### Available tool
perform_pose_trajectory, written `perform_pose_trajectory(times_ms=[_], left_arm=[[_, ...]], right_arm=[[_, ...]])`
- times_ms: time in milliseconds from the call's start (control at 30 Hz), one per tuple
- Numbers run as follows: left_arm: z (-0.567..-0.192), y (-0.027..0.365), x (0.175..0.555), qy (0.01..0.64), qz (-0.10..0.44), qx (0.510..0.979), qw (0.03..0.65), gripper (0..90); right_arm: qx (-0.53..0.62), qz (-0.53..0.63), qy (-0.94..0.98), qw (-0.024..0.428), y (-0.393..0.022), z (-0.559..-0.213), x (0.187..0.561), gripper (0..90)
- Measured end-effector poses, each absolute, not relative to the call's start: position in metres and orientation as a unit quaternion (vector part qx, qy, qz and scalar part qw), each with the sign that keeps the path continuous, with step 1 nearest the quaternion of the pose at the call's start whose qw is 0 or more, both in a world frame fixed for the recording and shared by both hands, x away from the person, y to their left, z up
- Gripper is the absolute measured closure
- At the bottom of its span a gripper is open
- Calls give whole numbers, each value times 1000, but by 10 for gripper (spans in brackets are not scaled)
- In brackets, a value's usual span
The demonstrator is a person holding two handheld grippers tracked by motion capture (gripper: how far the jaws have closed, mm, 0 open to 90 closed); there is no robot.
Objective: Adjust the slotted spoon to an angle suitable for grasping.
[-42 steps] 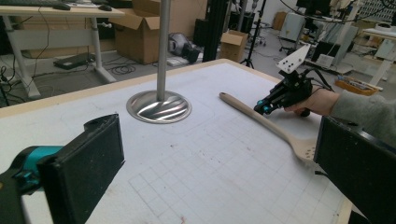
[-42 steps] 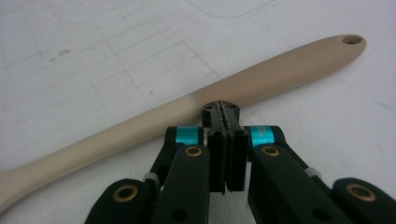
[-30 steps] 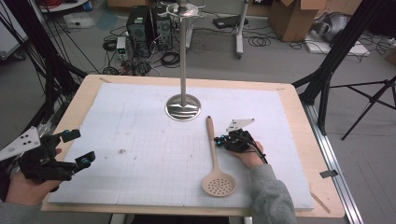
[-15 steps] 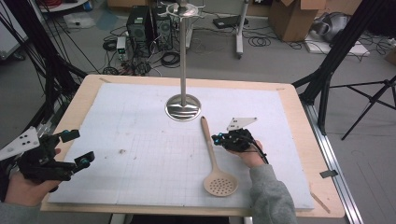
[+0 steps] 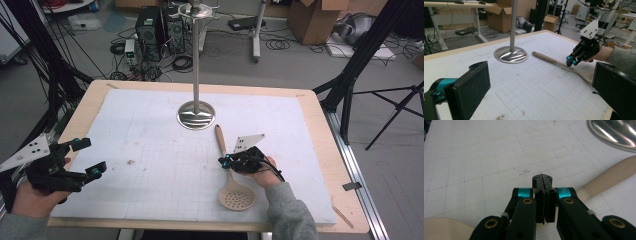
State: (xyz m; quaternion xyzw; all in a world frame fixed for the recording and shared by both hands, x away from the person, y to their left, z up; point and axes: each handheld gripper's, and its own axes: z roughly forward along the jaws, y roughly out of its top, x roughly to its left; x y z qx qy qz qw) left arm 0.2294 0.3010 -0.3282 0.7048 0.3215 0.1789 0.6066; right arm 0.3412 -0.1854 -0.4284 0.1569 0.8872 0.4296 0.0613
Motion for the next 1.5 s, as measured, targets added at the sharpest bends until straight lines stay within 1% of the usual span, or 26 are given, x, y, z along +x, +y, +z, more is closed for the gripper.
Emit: perform_pose_trajectory(times_ms=[267,500,700,1133,1367,1500], left_arm=[[-329,297,232,319,175,706,607,20],[-329,293,236,317,171,707,608,20],[-330,289,240,312,165,711,609,20],[-331,282,245,308,156,714,609,20],[-330,280,246,305,155,715,610,20],[-330,280,246,305,155,715,610,20]], right_arm=[[135,404,904,42,-177,-435,330,898],[138,384,913,31,-182,-441,325,900],[136,377,915,36,-188,-440,322,900],[154,384,910,29,-226,-440,319,900],[158,383,909,35,-243,-441,317,900],[164,388,906,29,-246,-441,318,900]])
